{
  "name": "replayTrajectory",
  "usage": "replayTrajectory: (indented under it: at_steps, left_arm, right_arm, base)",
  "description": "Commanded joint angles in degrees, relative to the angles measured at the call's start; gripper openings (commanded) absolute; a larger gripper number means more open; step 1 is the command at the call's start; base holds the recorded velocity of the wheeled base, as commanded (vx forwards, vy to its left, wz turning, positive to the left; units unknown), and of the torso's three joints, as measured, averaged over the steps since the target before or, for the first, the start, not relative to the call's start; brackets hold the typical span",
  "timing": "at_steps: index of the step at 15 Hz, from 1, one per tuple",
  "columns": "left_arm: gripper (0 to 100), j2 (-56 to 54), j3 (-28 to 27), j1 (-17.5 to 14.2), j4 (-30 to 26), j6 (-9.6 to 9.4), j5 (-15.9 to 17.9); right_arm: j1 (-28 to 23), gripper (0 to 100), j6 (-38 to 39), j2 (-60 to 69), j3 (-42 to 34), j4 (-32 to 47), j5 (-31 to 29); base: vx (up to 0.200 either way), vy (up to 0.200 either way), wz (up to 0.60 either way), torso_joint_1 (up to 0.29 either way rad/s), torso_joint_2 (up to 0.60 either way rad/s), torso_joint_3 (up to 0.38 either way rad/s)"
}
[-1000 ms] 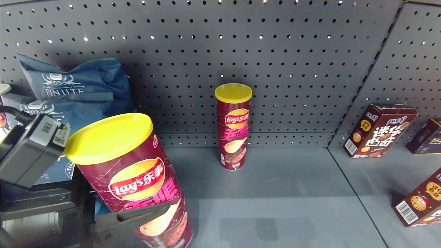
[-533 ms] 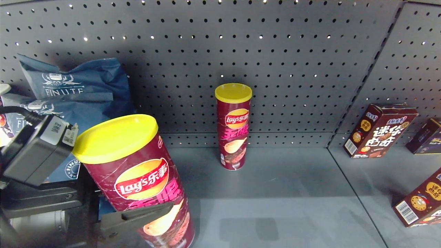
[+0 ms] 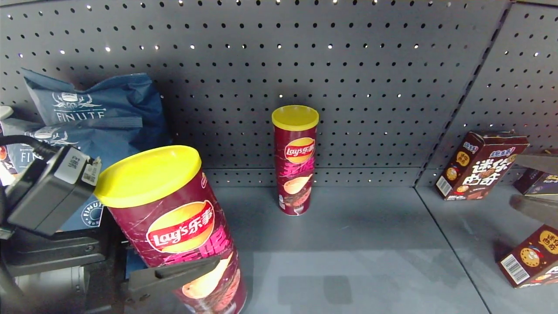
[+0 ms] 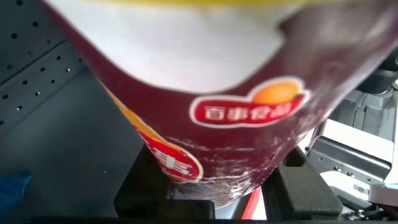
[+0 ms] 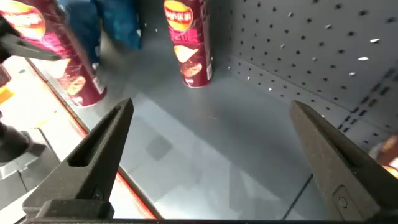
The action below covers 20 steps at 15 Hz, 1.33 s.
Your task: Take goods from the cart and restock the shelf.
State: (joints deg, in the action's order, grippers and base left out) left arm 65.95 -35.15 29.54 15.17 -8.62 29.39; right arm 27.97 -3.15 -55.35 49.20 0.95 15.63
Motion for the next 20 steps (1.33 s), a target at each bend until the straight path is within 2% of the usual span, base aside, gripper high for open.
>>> replayTrajectory:
  at_steps: [1, 5, 7, 11, 14, 20]
  left_arm:
    - [0, 0.14, 0.08, -0.01, 0.04, 0.01, 0.05]
    - [0, 0.05, 0.34, 0.08, 0.04, 0.01, 0.05]
    - [0, -0.03, 0.52, -0.09, 0.04, 0.01, 0.05]
    - [0, 0.05, 0.52, -0.09, 0.04, 0.01, 0.05]
    - [0, -0.03, 0.6, -0.01, 0.66, 0.01, 0.05]
    - [0, -0.12, 1.75, -0.09, 2.41, 0.09, -0.04]
  right_arm:
    - [2.97, 100, -0.02, -6.71, 2.48, -0.16, -2.01]
    - [8.95, 100, -0.28, -13.12, 5.2, -0.51, -4.55]
    - [9.3, 100, -1.43, -16.2, 4.5, -3.76, -4.29]
    - [10.36, 100, -2.3, -21.3, 5.2, -5.26, -5.08]
    - [11.41, 100, -4.15, -24.64, 2.83, -13.7, -6.84]
    - [11.5, 100, -3.89, -29.64, 2.65, -20.2, -6.58]
  base:
    - [0.0, 0.0, 0.0, 0.0, 0.0, 0.0]
    - [0.0, 0.0, 0.0, 0.0, 0.0, 0.0]
    - [0.0, 0.0, 0.0, 0.0, 0.0, 0.0]
    - [0.0, 0.0, 0.0, 0.0, 0.0, 0.0]
    - [0.0, 0.0, 0.0, 0.0, 0.0, 0.0]
    - [0.0, 0.0, 0.0, 0.0, 0.0, 0.0]
